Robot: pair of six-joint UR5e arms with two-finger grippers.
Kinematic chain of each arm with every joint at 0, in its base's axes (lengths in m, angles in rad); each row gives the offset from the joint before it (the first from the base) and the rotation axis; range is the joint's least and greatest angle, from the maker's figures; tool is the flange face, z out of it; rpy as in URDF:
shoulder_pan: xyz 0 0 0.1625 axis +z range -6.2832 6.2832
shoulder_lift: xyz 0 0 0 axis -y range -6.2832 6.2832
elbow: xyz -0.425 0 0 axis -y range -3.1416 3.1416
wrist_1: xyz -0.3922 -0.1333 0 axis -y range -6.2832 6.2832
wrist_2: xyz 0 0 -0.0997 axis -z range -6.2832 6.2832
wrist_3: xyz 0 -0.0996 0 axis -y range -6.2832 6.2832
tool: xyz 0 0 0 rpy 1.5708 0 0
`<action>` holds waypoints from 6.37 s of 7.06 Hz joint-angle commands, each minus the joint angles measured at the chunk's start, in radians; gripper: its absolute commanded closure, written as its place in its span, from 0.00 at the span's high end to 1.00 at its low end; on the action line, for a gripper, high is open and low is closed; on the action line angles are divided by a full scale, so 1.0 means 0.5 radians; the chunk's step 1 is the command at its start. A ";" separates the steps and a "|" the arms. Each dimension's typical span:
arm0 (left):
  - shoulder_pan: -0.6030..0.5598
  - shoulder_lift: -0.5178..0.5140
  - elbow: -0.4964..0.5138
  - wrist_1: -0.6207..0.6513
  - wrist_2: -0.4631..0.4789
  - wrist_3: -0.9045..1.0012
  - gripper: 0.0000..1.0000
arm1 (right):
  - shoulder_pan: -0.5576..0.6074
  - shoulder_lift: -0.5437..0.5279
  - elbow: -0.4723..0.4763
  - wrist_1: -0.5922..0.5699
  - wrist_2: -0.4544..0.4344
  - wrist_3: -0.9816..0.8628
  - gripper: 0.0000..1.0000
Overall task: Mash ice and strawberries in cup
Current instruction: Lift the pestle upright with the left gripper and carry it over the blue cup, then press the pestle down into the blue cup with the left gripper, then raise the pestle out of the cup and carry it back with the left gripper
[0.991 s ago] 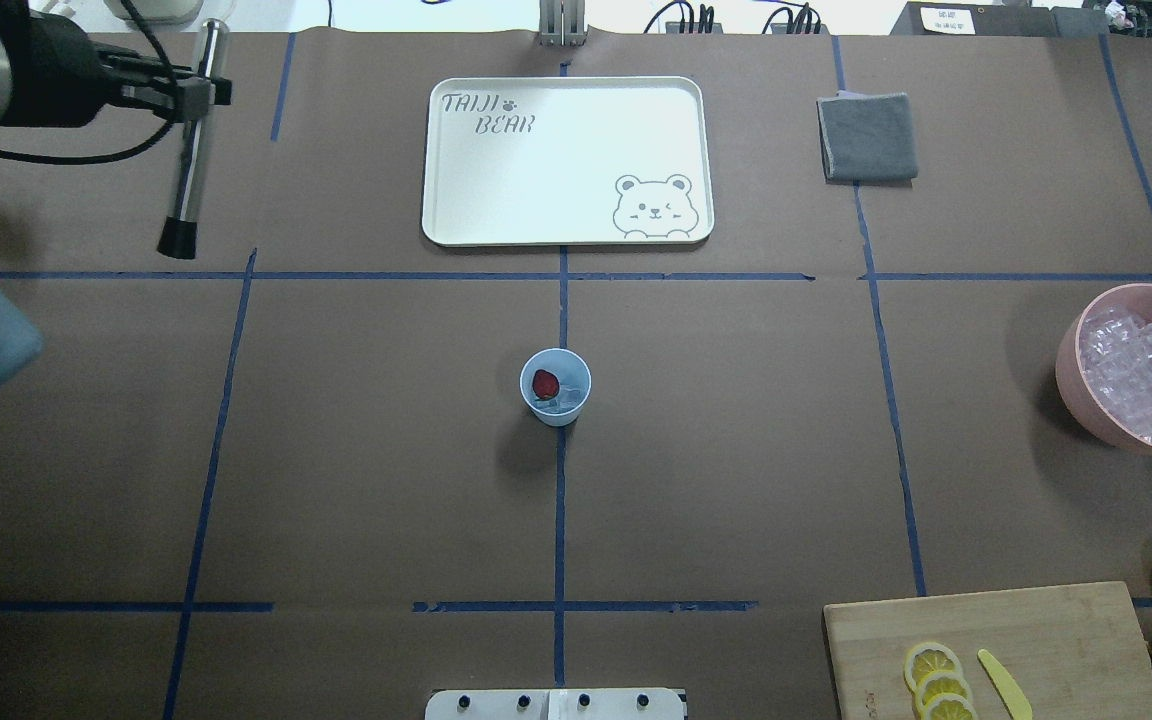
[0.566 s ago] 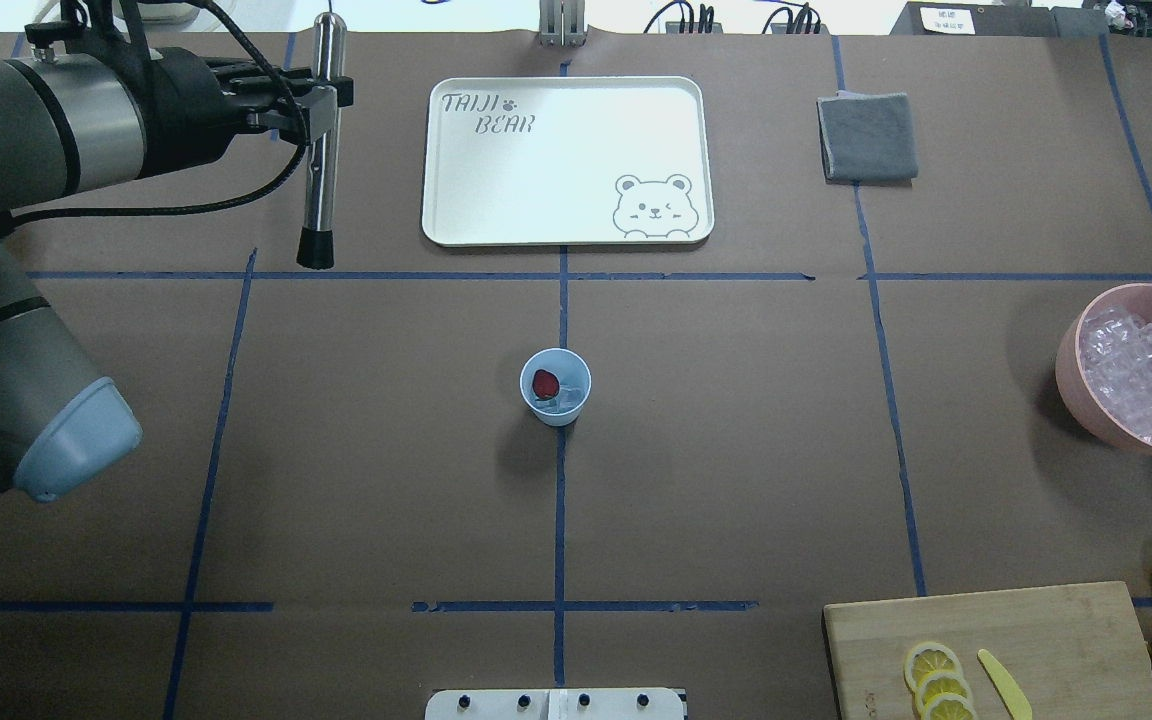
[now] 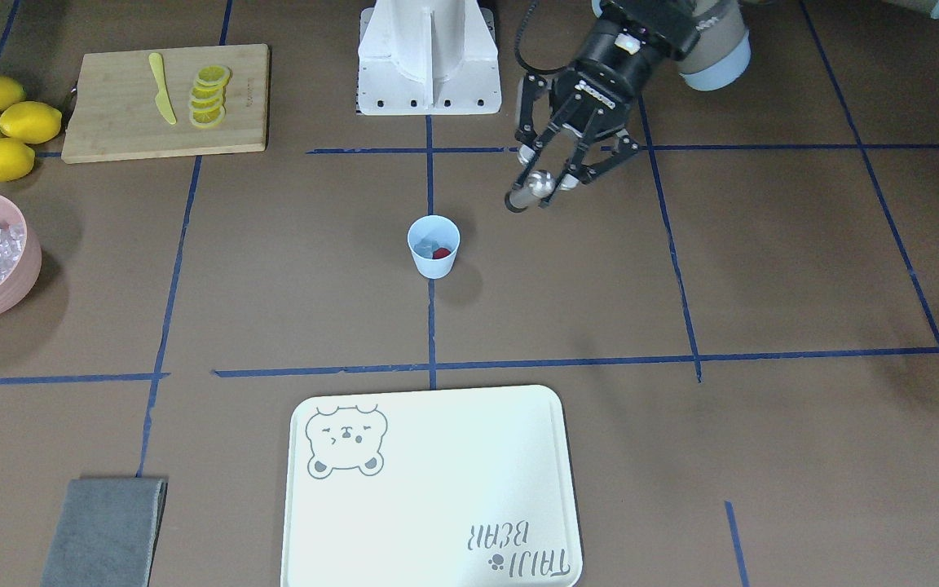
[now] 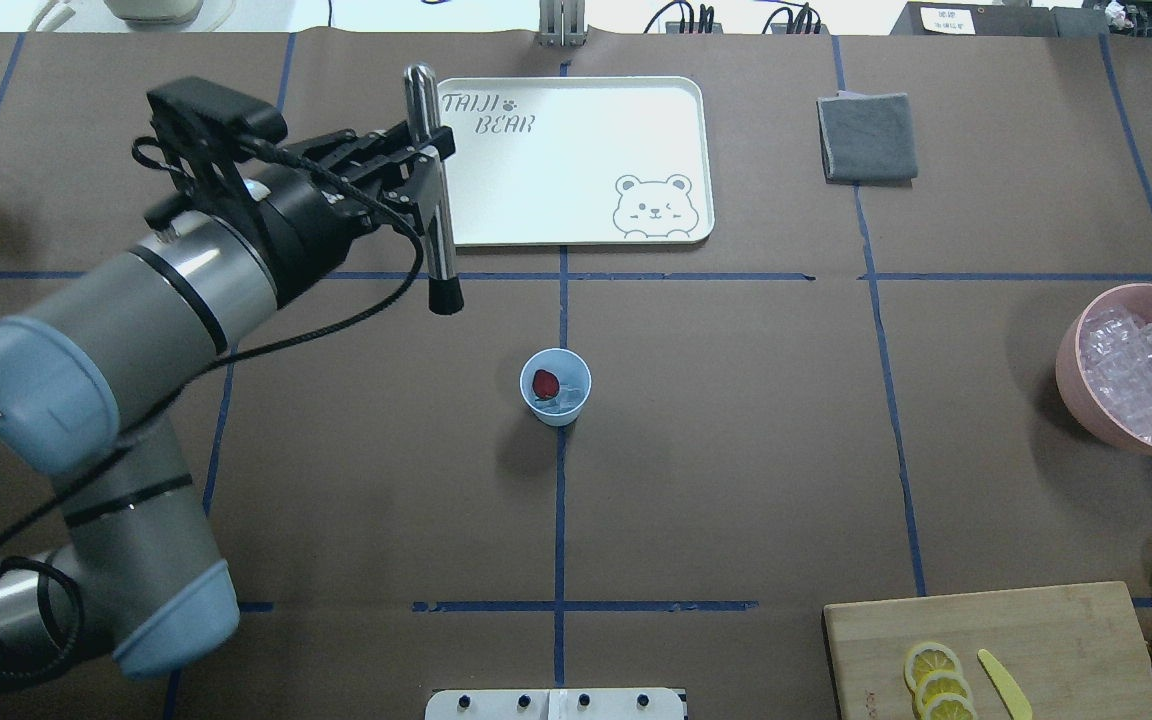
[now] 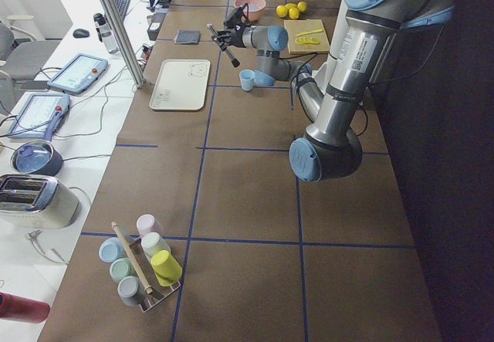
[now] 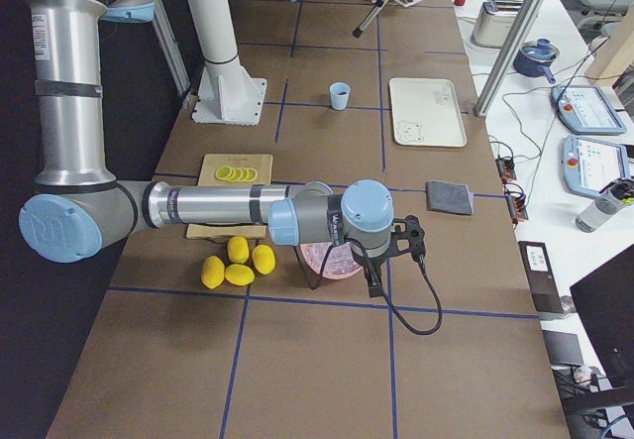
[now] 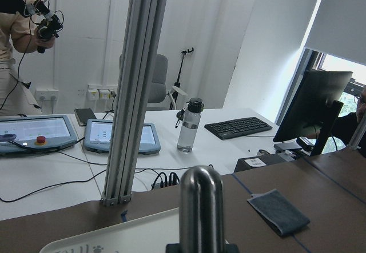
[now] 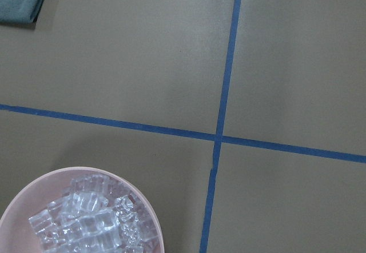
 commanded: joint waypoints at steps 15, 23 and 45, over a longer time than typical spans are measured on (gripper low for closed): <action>0.347 -0.386 1.005 -1.003 0.535 0.329 0.00 | -0.023 0.002 0.014 0.003 0.003 0.048 1.00; 0.399 -0.395 1.122 -1.078 0.563 0.326 0.00 | -0.023 0.002 0.005 0.003 0.000 0.048 1.00; -1.331 0.988 0.573 0.636 -2.321 0.013 0.00 | -0.060 0.029 -0.016 0.028 -0.065 0.038 1.00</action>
